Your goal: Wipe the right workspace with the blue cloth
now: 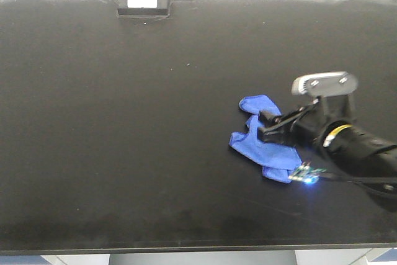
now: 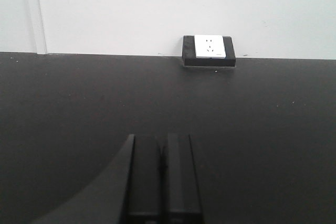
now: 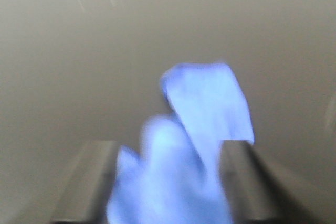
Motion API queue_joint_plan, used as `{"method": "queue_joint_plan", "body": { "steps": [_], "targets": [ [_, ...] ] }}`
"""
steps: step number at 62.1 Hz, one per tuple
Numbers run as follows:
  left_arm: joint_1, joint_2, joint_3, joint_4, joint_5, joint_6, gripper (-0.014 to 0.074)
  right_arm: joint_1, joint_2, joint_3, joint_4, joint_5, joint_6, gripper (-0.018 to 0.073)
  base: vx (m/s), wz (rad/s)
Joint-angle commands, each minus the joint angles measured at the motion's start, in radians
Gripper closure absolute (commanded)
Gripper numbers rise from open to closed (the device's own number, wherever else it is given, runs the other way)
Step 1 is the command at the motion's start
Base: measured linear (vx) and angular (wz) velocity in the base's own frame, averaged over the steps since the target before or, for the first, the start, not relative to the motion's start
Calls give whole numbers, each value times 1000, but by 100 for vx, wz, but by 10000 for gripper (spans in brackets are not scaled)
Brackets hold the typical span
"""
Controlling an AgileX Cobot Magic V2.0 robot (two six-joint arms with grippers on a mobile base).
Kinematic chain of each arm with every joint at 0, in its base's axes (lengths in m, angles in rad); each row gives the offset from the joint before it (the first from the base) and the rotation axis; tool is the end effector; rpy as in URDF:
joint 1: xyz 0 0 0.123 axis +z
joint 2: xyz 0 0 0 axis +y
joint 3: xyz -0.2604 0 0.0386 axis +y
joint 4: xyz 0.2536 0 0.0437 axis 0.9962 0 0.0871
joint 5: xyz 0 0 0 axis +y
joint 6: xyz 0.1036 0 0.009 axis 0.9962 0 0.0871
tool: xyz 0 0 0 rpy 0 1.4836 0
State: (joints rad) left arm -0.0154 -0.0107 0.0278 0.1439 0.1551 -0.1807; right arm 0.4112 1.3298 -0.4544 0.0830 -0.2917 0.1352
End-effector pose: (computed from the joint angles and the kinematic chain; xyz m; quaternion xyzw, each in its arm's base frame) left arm 0.0971 0.0008 0.1895 -0.0160 0.7358 -0.0101 0.6769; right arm 0.2418 0.1027 0.1687 -0.0782 0.8558 0.1476 0.4896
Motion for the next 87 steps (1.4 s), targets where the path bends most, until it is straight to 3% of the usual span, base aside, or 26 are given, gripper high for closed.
{"method": "queue_joint_plan", "body": {
  "steps": [1,19,41,49,62,69,78,87],
  "targets": [
    [5,-16,31,1,-80,-8,602,1,-138,-22,-36,-50,-3,37,0,0],
    [5,-16,31,1,-80,-8,602,1,-459,-22,-31,150,-3,49,0,0],
    [5,-16,31,1,-80,-8,602,1,-576,-22,-31,153,-3,51,0,0],
    [5,-16,31,1,-80,-8,602,-12,-621,6,-40,153,-36,104,0,0],
    [5,-16,31,1,-80,-8,602,-226,-813,129,-66,175,-108,349,0,0],
    [5,-16,31,1,-80,-8,602,-351,-969,211,-110,200,-108,552,0,0],
    [5,-16,31,1,-80,-8,602,-455,-1147,299,-188,320,-108,570,0,0],
    [5,-16,31,1,-80,-8,602,-468,-1292,414,-176,344,-105,570,0,0]
  ]
}}
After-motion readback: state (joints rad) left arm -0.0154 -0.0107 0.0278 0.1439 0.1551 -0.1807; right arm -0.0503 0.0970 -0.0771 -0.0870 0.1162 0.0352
